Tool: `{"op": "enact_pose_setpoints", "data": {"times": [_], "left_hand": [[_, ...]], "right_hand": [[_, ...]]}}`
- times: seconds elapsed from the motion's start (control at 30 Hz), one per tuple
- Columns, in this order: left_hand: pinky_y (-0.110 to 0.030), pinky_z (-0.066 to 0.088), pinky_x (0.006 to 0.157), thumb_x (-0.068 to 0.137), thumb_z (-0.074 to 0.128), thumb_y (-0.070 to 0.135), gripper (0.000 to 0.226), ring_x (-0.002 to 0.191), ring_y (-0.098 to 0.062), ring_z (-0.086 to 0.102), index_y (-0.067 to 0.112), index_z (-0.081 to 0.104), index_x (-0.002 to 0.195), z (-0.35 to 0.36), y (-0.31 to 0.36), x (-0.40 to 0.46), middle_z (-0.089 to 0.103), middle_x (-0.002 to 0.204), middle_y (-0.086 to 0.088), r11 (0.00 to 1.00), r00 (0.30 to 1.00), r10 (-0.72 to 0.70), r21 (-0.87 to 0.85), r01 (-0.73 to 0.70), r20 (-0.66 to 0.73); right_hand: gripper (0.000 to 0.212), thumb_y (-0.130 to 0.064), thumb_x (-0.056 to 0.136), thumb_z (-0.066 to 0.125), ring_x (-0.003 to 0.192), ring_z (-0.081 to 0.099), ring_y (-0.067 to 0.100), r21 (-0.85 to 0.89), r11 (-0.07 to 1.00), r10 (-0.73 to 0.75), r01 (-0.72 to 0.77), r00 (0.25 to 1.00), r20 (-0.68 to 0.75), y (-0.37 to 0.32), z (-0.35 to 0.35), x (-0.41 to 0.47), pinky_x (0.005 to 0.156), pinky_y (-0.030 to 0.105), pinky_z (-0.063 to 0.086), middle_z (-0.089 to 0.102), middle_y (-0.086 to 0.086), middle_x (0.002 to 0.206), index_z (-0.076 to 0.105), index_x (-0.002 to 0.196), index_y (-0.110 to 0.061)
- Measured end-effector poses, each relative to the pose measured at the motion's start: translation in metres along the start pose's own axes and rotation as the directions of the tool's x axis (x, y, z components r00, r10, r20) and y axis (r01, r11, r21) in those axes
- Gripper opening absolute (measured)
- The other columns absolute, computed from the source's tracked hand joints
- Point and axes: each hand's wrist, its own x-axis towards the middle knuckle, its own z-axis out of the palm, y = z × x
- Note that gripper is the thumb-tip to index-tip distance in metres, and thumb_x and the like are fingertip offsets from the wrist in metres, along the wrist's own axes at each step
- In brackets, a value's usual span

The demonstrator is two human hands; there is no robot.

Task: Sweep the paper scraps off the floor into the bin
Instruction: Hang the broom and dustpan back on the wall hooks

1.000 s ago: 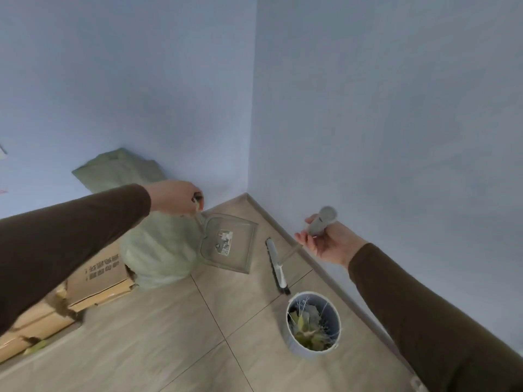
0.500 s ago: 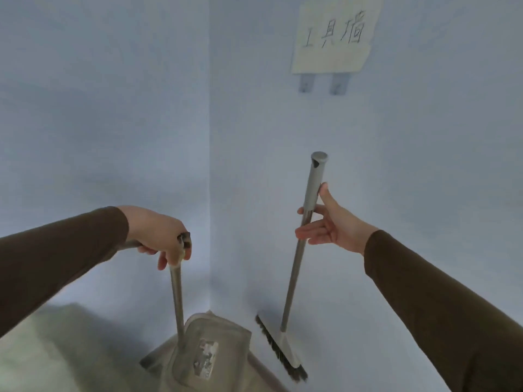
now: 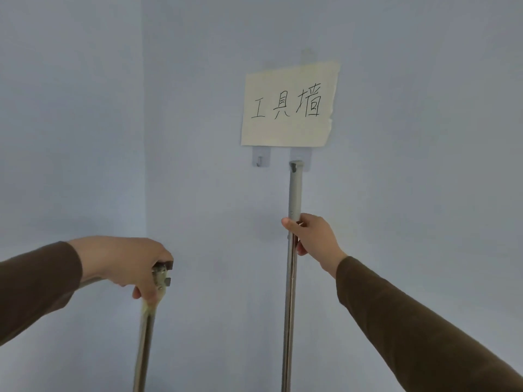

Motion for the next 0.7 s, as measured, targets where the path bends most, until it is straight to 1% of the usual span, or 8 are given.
{"op": "enact_pose_setpoints", "data": {"times": [0.07, 0.13, 0.3, 0.4, 0.53, 0.63, 0.7], "left_hand": [[-0.022, 0.040, 0.049, 0.065, 0.081, 0.038, 0.029, 0.056, -0.006, 0.056, 0.027, 0.056, 0.077, -0.008, 0.002, 0.014, 0.072, 0.069, 0.003, 0.999, 0.999, 0.036, 0.008, -0.036, 0.018], [-0.022, 0.040, 0.050, 0.066, 0.081, 0.038, 0.029, 0.057, -0.007, 0.055, 0.030, 0.055, 0.074, -0.014, 0.005, 0.024, 0.071, 0.068, 0.006, 0.998, 0.997, 0.064, 0.022, -0.065, 0.030], [-0.021, 0.041, 0.051, 0.068, 0.082, 0.040, 0.026, 0.060, -0.008, 0.056, 0.030, 0.058, 0.074, -0.024, 0.006, 0.046, 0.070, 0.070, 0.006, 0.991, 0.990, 0.124, 0.035, -0.127, 0.067], [-0.021, 0.042, 0.052, 0.066, 0.082, 0.043, 0.027, 0.061, -0.009, 0.056, 0.031, 0.059, 0.074, -0.028, 0.004, 0.056, 0.071, 0.071, 0.007, 0.987, 0.985, 0.152, 0.047, -0.156, 0.080], [-0.023, 0.042, 0.051, 0.065, 0.081, 0.045, 0.028, 0.060, -0.010, 0.055, 0.028, 0.062, 0.077, -0.032, 0.005, 0.068, 0.070, 0.070, 0.007, 0.977, 0.976, 0.198, 0.058, -0.203, 0.092], [-0.022, 0.043, 0.053, 0.066, 0.081, 0.045, 0.029, 0.061, -0.008, 0.056, 0.028, 0.064, 0.081, -0.038, 0.007, 0.072, 0.070, 0.071, 0.008, 0.970, 0.969, 0.233, 0.057, -0.238, 0.079], [-0.020, 0.043, 0.052, 0.067, 0.083, 0.043, 0.029, 0.059, -0.005, 0.056, 0.027, 0.063, 0.082, -0.046, 0.010, 0.073, 0.070, 0.072, 0.008, 0.961, 0.962, 0.268, 0.063, -0.271, 0.051]], "right_hand": [[0.040, -0.050, 0.084, 0.070, 0.048, 0.062, 0.018, -0.038, 0.999, -0.011, 0.009, 0.998, -0.054, 0.004, 0.006, 0.011, 0.048, 0.024, 0.052, 0.070, 0.013, 0.078, 0.058, 0.089, -0.012], [0.040, -0.049, 0.083, 0.071, 0.049, 0.063, 0.019, -0.042, 0.999, 0.002, -0.005, 0.997, -0.082, 0.008, 0.009, 0.019, 0.048, 0.026, 0.054, 0.072, 0.013, 0.079, 0.056, 0.088, -0.013], [0.042, -0.050, 0.084, 0.070, 0.048, 0.064, 0.019, -0.040, 0.998, 0.041, -0.046, 0.993, -0.113, 0.015, 0.016, 0.034, 0.050, 0.030, 0.057, 0.074, 0.012, 0.078, 0.059, 0.087, -0.009], [0.049, -0.053, 0.084, 0.069, 0.051, 0.065, 0.020, -0.010, 0.997, 0.073, -0.074, 0.990, -0.119, 0.017, 0.018, 0.039, 0.059, 0.037, 0.062, 0.075, 0.013, 0.076, 0.064, 0.088, -0.004], [0.059, -0.056, 0.083, 0.068, 0.052, 0.064, 0.020, 0.048, 0.991, 0.128, -0.123, 0.985, -0.117, 0.021, 0.023, 0.042, 0.065, 0.040, 0.062, 0.075, 0.016, 0.078, 0.067, 0.087, 0.003], [0.058, -0.059, 0.083, 0.066, 0.051, 0.064, 0.019, 0.063, 0.991, 0.129, -0.121, 0.980, -0.150, 0.024, 0.026, 0.039, 0.066, 0.042, 0.063, 0.075, 0.015, 0.079, 0.070, 0.085, 0.000], [0.055, -0.061, 0.083, 0.064, 0.050, 0.065, 0.018, 0.001, 0.992, 0.128, -0.130, 0.979, -0.161, 0.024, 0.025, 0.035, 0.066, 0.040, 0.063, 0.074, 0.011, 0.071, 0.070, 0.079, -0.006]]}}
